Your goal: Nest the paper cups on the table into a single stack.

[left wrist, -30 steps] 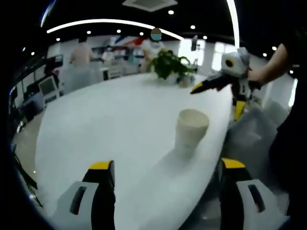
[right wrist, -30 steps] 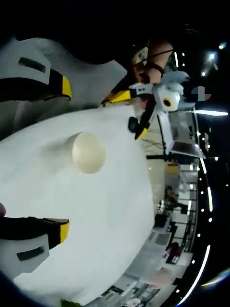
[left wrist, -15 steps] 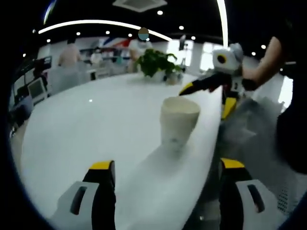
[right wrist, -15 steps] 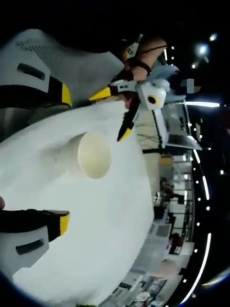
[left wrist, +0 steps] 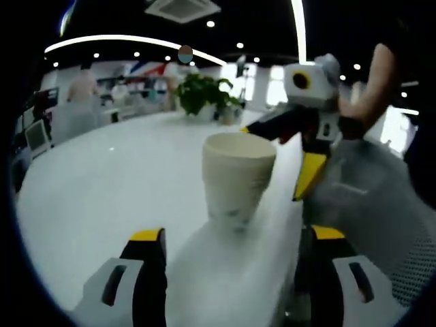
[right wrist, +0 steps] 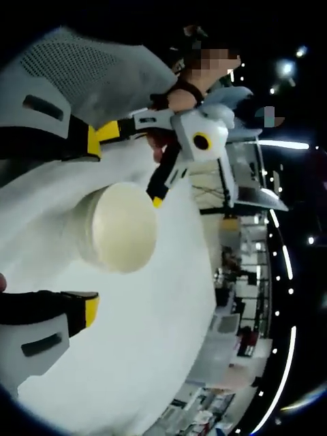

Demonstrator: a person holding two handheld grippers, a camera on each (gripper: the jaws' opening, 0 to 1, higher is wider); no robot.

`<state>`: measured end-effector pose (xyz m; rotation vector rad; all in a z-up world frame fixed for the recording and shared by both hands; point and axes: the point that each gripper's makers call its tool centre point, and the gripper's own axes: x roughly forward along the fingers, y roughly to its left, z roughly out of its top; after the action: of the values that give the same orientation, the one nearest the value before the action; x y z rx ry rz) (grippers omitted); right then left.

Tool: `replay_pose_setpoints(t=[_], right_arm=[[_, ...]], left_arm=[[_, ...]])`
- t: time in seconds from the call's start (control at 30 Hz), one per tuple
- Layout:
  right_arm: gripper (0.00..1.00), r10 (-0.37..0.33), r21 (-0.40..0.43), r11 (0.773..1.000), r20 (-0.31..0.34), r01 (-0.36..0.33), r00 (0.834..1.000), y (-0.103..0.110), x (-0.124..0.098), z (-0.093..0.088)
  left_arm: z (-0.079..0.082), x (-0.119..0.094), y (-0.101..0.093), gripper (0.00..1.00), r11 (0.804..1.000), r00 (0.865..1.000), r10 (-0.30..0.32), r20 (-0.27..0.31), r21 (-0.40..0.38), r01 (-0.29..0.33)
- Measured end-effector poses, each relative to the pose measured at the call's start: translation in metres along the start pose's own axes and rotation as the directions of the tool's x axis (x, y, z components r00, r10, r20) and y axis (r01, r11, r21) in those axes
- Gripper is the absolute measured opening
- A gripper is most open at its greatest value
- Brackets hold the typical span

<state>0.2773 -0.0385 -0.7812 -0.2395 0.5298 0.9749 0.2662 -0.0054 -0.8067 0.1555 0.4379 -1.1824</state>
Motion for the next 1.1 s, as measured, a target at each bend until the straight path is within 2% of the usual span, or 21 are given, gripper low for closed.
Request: replay_pose_setpoints(t=[0.3,0.47,0.6,0.7,0.8,0.9,1.1], right_arm=[[0.68,-0.018,0.025,1.0,0.041,0.017,0.999,-0.001,0.007,0.005],[0.63,-0.025,0.024,0.999,0.055,0.024,0.998,-0.001,0.01,0.006],[0.61,-0.032,0.03,0.999,0.06,0.03,0.998,-0.003,0.01,0.005],[0.6,-0.03,0.032,0.999,0.062,0.028,0.998,-0.005,0.01,0.004],[0.57,-0.014,0.039,0.999,0.062,0.011,0.998,-0.004,0.01,0.004],[0.53,-0.01,0.043,0.999,0.069,0.007,0.998,-0.004,0.01,0.005],[0.5,0.004,0.046,0.999,0.081,-0.007,0.997,-0.003,0.011,0.008]], left_arm=[[-0.005,0.013,0.005,0.79,1.0,0.999,-0.028,0.019,-0.001,0.028],[0.001,0.024,0.004,0.78,0.999,0.998,-0.042,0.05,0.026,0.041],[0.003,0.031,0.004,0.75,0.997,0.996,-0.068,0.06,0.033,0.066],[0.004,0.034,0.006,0.69,0.997,0.995,-0.07,0.07,0.039,0.068],[0.006,0.036,0.008,0.68,0.998,0.993,-0.07,0.092,0.011,0.069],[0.008,0.038,0.009,0.64,0.998,0.993,-0.068,0.099,0.021,0.066],[0.013,0.041,0.01,0.56,0.996,0.989,-0.087,0.119,0.032,0.084]])
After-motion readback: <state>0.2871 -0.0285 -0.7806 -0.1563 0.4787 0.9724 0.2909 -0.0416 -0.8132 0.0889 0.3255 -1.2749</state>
